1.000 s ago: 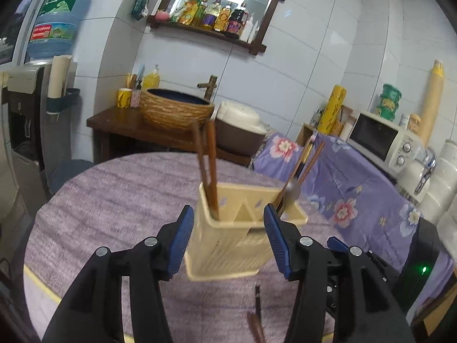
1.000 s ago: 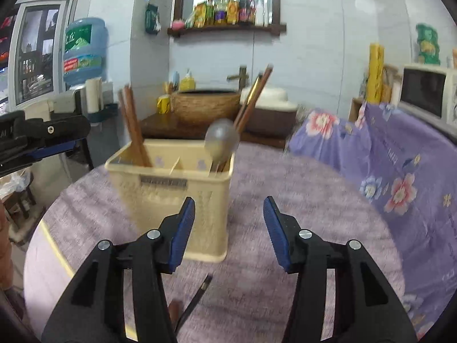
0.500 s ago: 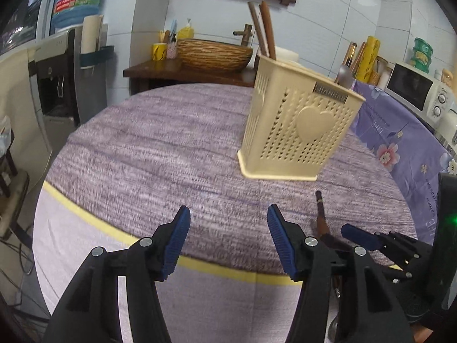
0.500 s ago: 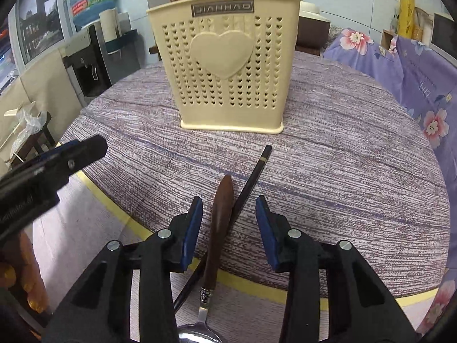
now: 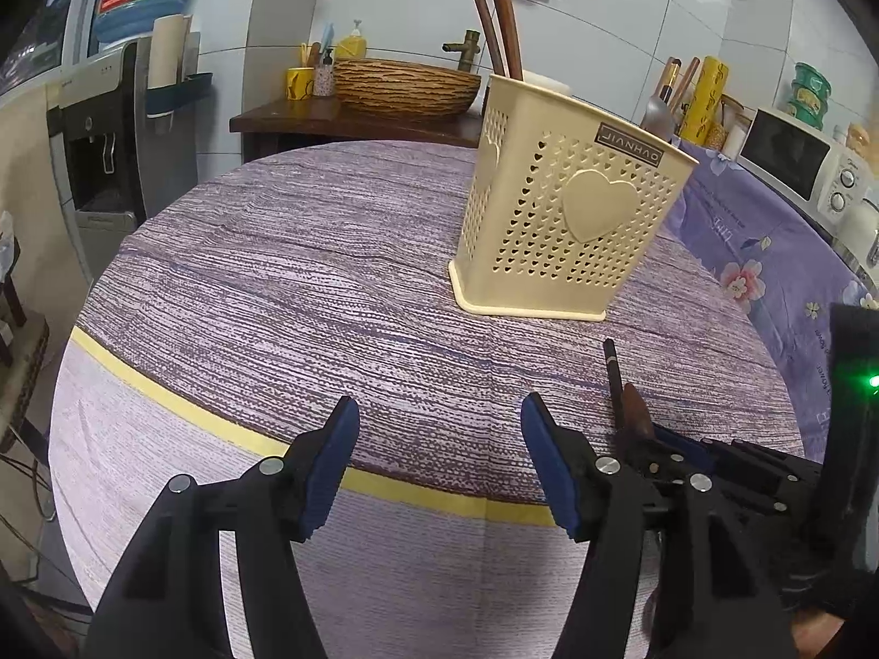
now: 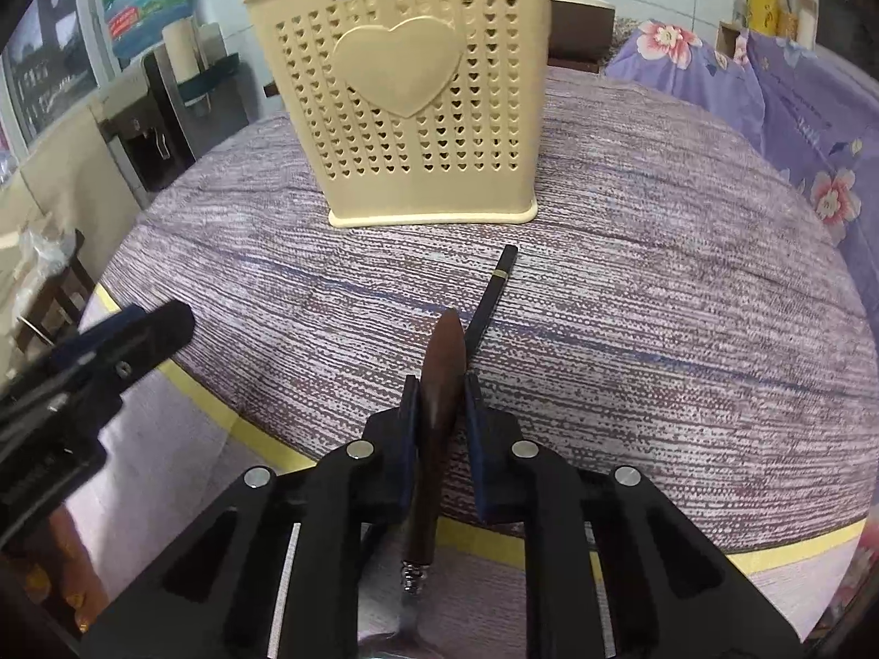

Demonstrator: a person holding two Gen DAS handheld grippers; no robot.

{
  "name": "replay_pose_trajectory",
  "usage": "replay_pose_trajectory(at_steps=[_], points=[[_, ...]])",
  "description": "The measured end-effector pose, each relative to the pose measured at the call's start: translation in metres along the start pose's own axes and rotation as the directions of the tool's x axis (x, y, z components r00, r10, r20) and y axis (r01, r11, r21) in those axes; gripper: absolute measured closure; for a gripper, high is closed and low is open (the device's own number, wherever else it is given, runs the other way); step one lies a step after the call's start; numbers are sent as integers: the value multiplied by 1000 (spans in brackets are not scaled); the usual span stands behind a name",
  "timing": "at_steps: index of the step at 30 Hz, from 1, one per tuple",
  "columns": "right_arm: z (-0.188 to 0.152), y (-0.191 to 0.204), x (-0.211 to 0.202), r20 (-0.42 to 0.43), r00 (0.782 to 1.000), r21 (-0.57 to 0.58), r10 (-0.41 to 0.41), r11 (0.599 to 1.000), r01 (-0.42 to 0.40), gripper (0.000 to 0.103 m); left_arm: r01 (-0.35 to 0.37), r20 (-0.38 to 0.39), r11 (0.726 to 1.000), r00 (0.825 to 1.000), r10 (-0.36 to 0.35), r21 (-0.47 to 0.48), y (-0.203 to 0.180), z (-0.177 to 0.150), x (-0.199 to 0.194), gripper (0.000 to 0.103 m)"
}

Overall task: Organize utensils
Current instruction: 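Grasp the wooden-handled metal spoon with right gripper while left gripper grasps the black chopstick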

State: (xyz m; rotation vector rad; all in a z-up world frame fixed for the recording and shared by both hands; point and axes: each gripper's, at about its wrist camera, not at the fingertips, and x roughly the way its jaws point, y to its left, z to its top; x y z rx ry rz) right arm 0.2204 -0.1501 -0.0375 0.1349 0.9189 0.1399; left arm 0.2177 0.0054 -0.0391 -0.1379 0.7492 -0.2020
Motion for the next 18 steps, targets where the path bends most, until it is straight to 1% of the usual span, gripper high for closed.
replay_pose_trajectory(at_steps=[4,6,8,11,12,15,18], points=[[-1,-14,-15,33,998,45,52,998,-53,87,25,-23,1000,999,-25,12,-5,-1,4,42],[-3,-22,-23,50,997,64,50,996,-53,87,52,-49,998,997,-51,25,-10,-1,8,42],[-6,-28,-30,70,997,78,28,996,-33,87,74,-76,996,995,-70,48,-18,-2,13,42],[-8,-40,-40,107,992,82,-61,995,52,87,106,-123,989,988,-94,102,-37,-4,22,42],[-8,-43,-41,110,991,84,-76,994,67,87,115,-138,985,986,-98,125,-45,-4,25,43],[-11,-59,-41,105,990,121,-92,990,79,87,137,-165,974,980,-107,183,-69,-2,36,44],[-13,-68,-41,104,989,138,-107,986,92,87,149,-199,965,974,-106,217,-86,2,49,51]])
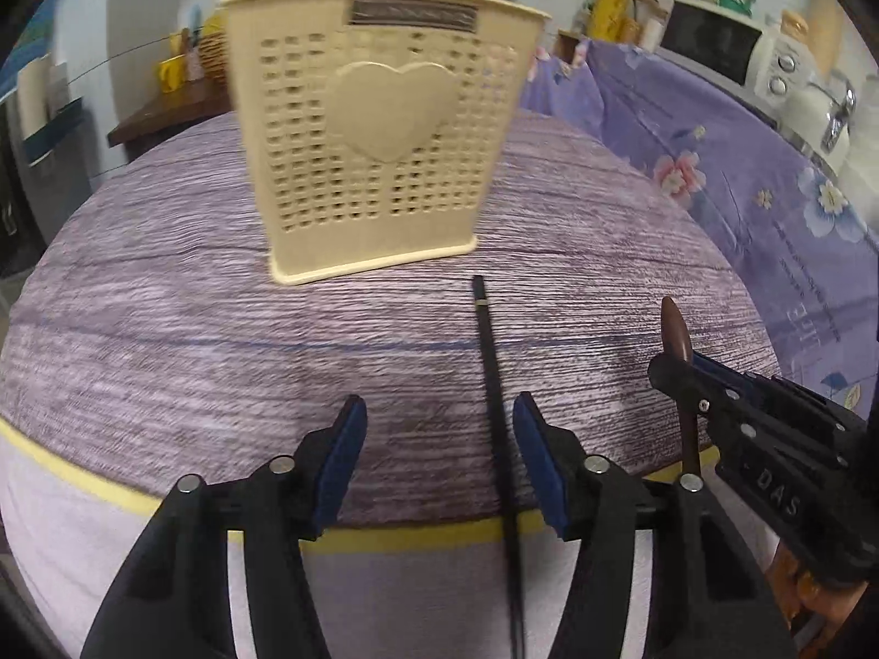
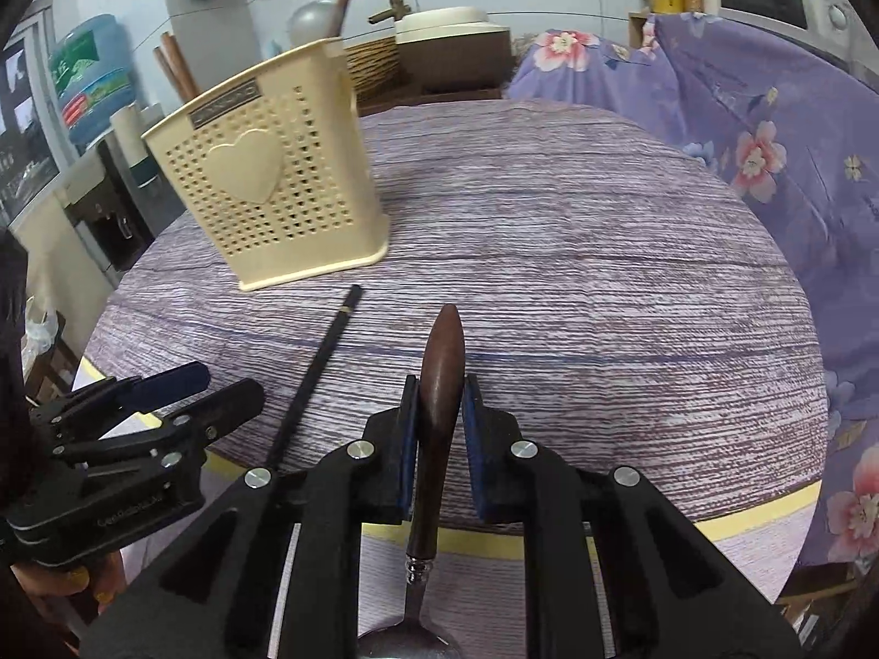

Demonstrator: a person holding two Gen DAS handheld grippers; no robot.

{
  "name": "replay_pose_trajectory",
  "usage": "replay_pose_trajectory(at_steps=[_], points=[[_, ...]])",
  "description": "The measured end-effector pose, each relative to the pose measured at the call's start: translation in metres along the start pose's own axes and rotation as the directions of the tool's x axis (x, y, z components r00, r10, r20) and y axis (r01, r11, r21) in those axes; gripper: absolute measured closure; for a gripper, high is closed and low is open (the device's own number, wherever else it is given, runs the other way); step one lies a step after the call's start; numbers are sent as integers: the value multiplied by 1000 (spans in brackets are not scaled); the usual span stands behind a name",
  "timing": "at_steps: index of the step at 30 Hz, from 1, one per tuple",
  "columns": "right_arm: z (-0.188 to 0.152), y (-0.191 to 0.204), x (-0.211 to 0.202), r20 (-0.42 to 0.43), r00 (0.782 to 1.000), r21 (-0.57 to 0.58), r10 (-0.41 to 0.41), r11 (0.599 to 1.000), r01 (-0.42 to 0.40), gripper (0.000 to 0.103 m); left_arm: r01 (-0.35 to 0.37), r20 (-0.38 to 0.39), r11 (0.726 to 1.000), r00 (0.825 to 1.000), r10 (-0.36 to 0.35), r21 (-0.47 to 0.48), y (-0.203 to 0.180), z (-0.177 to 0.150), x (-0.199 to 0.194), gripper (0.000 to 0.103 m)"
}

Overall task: Organize utensils
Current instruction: 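Grasp the wooden-handled metal spoon with right gripper while left gripper grasps the black chopstick, then lift the spoon and black chopstick and carry them above the cream holder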

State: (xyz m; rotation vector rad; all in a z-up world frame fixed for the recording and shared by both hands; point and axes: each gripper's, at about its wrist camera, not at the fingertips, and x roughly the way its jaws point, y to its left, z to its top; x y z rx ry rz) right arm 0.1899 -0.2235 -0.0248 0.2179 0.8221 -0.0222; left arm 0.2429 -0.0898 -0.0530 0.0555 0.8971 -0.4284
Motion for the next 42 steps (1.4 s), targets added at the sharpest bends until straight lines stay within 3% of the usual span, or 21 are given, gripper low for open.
replay_pose_trajectory(at_steps=[8,18,32,42], points=[[-3,-7,2,0,1000,-1,4,1000,-4,86,-35,-55,997,998,38,62,-24,20,34,69],[-3,-14,5,-4,1000,14,10,1000,-10,86,-80,-47,994,995,83,78,-33,35,50,94],[-2,-14,4,-7,999,22,46,999,-46,87,-51,-37,998,998,52,40,-26,38,42,94],[7,-7,-11,9,980,24,198,980,-198,87,55,103,997,993,-49,-51,8,35,-42,94]])
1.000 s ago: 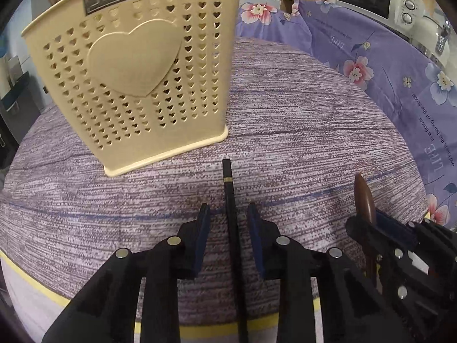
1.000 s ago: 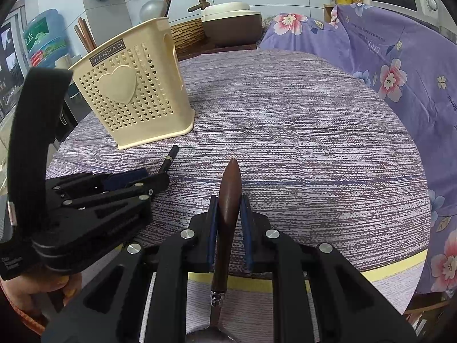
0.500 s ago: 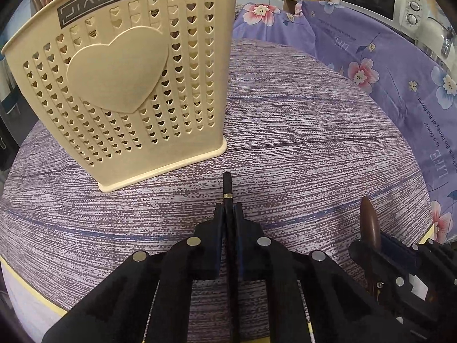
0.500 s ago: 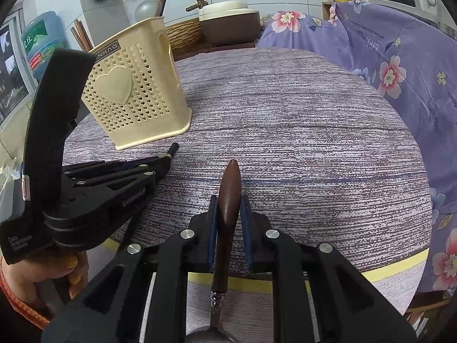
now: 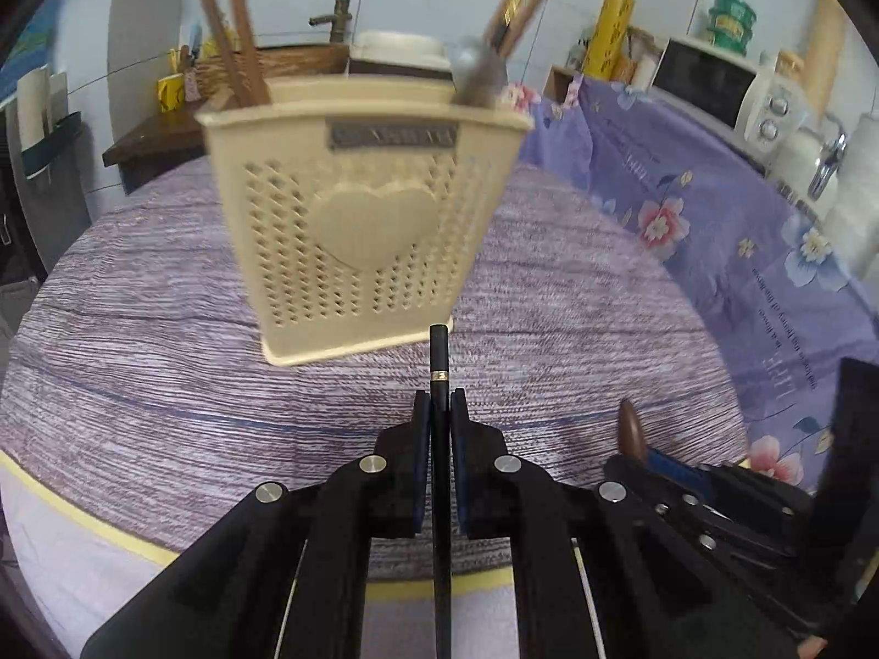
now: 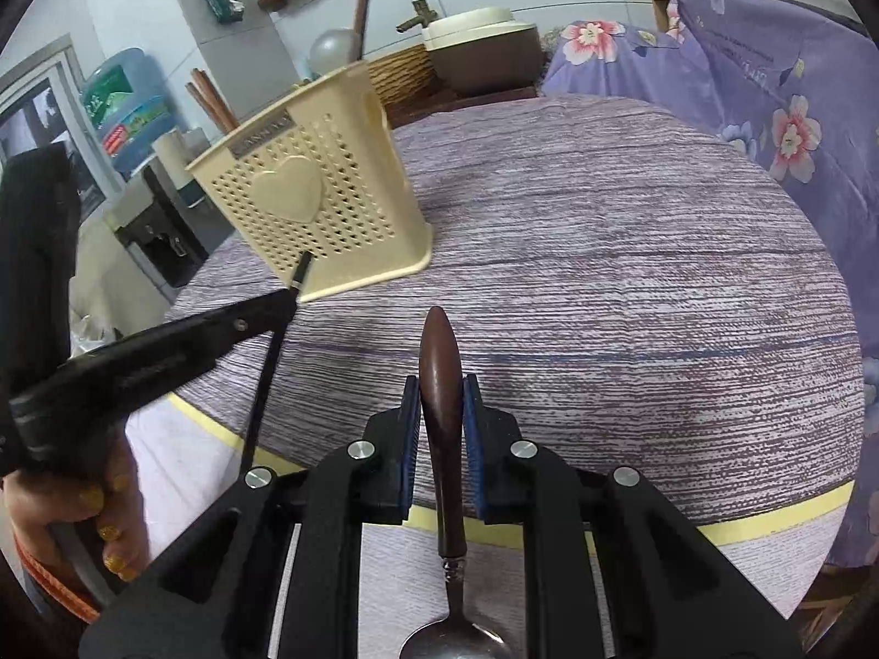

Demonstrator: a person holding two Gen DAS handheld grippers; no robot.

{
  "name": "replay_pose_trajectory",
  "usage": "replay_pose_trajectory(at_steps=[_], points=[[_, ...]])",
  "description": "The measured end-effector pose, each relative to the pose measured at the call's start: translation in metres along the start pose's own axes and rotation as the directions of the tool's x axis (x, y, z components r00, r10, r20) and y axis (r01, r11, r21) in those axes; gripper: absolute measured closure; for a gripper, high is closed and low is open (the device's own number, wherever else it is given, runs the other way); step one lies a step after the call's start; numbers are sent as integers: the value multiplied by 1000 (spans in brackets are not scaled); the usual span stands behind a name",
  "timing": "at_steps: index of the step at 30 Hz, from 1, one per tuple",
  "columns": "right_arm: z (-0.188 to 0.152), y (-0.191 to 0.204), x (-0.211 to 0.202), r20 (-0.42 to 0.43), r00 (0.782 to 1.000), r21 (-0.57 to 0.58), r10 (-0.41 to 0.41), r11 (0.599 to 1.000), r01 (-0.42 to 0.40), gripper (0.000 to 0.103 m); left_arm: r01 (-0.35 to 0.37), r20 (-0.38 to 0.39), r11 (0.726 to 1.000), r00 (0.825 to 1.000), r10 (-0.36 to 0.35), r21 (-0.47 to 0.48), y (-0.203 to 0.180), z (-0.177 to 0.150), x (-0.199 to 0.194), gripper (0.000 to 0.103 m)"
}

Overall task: Organize utensils
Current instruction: 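Lift the spoon and black chopstick and carry them above the cream holder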

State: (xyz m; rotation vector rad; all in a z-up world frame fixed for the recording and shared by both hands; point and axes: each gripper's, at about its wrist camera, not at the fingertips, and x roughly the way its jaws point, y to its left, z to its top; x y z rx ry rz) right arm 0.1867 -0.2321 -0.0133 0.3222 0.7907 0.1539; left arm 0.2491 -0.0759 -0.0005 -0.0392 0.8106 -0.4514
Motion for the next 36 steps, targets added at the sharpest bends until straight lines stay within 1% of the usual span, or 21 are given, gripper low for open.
replay_pose_trajectory(at_steps=[4,9,13,15,19,22,25,32,36], points=[[1,10,-6,14,999,-23,36,999,-36,87,17,75,999,997,-15,-33,12,4,-36,94],[0,21,-15,14,995,-23,100,995,-100,87,48,130,997,991,-39,-67,24,2,-67,95],[-1,29,-22,17,990,-34,137,990,-136,87,62,171,995,984,-48,-76,32,-6,-92,95],[-2,33,-25,20,990,-37,140,990,-140,87,71,177,994,983,-56,-78,33,-9,-96,95],[-3,39,-28,18,989,-39,146,989,-145,87,113,179,989,979,-94,-98,38,-12,-99,95],[-3,42,-32,21,990,-48,141,989,-140,87,122,186,987,977,-101,-105,41,-12,-101,95],[-1,43,-37,30,990,-54,138,989,-136,87,146,193,983,973,-123,-110,42,-10,-104,95],[14,48,-45,61,987,-74,147,987,-143,87,140,225,986,967,-116,-92,42,0,-113,95],[28,54,-48,90,987,-97,135,987,-126,87,118,243,991,965,-98,-69,37,10,-113,95]])
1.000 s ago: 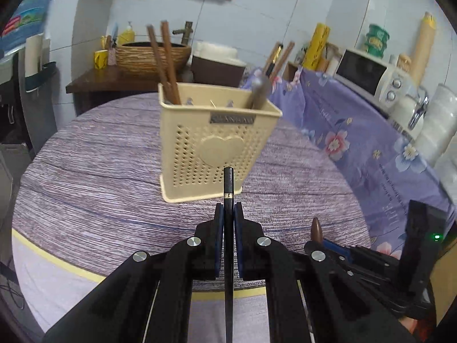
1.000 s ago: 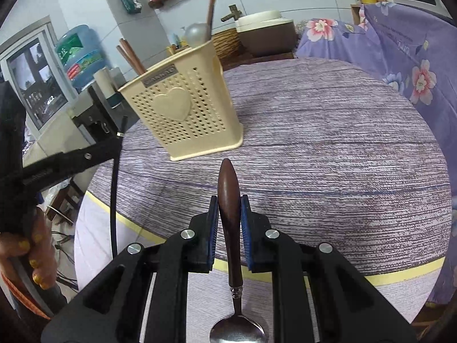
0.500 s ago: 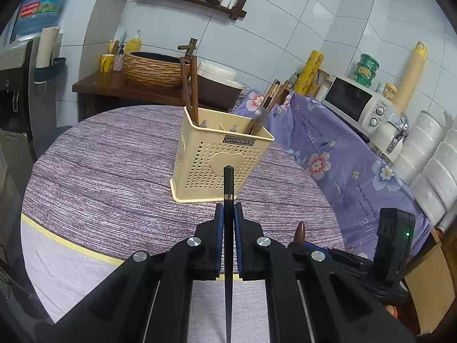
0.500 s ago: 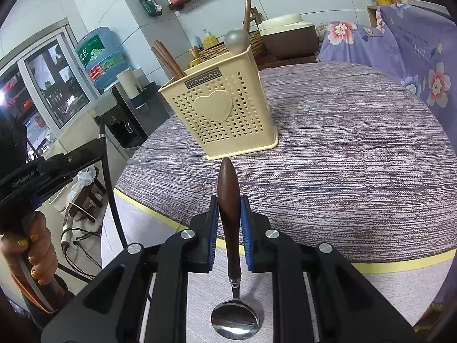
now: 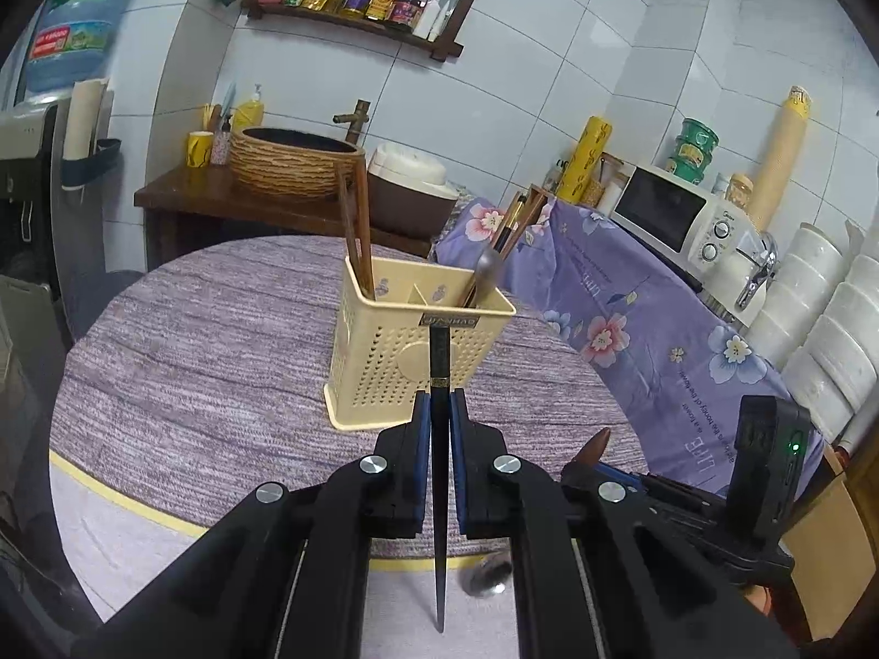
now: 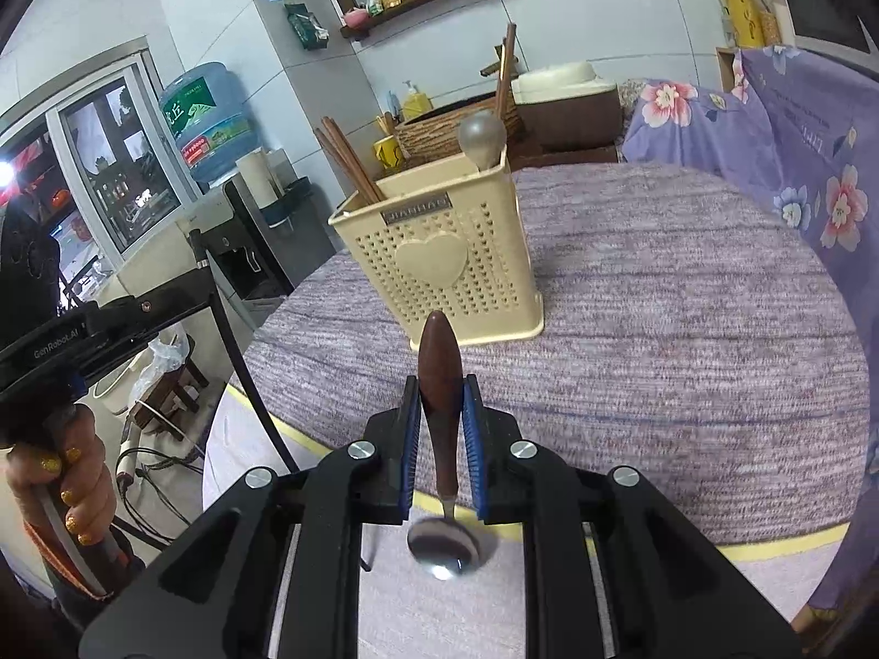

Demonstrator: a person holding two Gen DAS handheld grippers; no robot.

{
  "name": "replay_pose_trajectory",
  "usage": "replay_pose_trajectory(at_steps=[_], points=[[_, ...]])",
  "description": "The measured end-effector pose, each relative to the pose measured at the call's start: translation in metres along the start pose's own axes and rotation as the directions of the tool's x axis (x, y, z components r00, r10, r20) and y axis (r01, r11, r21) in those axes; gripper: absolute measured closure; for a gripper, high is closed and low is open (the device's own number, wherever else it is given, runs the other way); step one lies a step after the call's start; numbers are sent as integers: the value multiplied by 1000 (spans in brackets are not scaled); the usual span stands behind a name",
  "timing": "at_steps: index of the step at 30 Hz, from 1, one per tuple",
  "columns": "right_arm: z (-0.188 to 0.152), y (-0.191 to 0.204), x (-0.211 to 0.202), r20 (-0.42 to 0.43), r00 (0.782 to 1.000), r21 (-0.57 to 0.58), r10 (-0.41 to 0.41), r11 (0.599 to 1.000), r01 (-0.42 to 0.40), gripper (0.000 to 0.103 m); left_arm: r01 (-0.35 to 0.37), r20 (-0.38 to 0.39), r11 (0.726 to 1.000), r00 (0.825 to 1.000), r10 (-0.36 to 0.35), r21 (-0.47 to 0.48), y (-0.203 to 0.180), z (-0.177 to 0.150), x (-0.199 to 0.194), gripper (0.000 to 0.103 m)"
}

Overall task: Organize utensils
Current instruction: 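Lift the spoon and black chopstick and carry them above the cream holder, then lower spoon and chopstick into the holder and open both grippers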

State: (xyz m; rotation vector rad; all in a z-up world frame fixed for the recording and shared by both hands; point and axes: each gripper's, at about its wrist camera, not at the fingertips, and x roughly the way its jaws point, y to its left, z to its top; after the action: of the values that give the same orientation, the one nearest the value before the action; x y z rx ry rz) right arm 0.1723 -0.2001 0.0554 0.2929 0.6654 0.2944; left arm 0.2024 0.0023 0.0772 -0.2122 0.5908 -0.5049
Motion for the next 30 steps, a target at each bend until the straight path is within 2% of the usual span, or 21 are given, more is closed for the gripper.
replay_pose_trajectory(at_steps=[4,8,16,22,27,30], points=[[19,5,-1,37,999,-32,-24,999,25,87,-32,18,999,999,31,30,-5,9,5,95],[40,10,1,60,997,-71,-44,996,48,87,-33,19,998,999,32,49,-8,16,11,95],[72,10,5,33,998,-106,-58,992,62,87,-38,32,995,999,36,88,-15,43,10,95],[124,27,-5,72,997,-150,-33,988,44,87,-30,83,990,996,18,137,-28,98,-5,95],[183,46,-7,129,991,-161,-22,986,43,87,-57,156,989,987,36,134,-36,159,-9,95],[207,56,-3,159,987,-178,-37,982,66,87,-97,193,986,979,70,133,-39,181,-2,95]])
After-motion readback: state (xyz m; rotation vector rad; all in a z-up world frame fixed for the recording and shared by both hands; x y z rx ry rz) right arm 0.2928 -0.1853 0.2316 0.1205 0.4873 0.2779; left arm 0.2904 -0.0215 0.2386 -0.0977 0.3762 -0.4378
